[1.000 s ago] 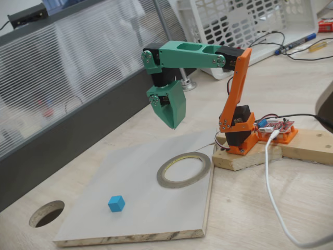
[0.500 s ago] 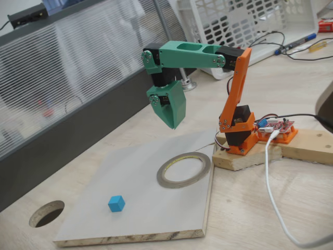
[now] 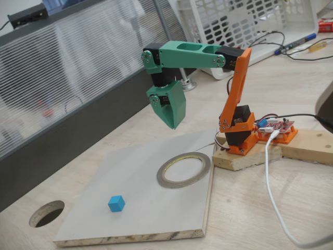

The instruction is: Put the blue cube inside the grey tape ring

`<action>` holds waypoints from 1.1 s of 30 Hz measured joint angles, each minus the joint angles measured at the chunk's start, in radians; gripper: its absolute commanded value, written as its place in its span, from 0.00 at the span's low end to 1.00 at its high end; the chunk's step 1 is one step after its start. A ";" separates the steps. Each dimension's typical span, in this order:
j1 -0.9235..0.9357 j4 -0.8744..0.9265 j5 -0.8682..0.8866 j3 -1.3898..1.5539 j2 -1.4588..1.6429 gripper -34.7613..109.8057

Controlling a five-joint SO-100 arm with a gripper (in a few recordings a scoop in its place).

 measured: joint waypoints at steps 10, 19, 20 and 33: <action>-0.003 0.000 0.000 0.000 0.000 0.26; -0.316 0.000 0.006 0.000 0.000 0.26; -0.370 0.000 0.006 0.000 0.000 0.26; -0.626 0.000 0.000 0.000 0.000 0.26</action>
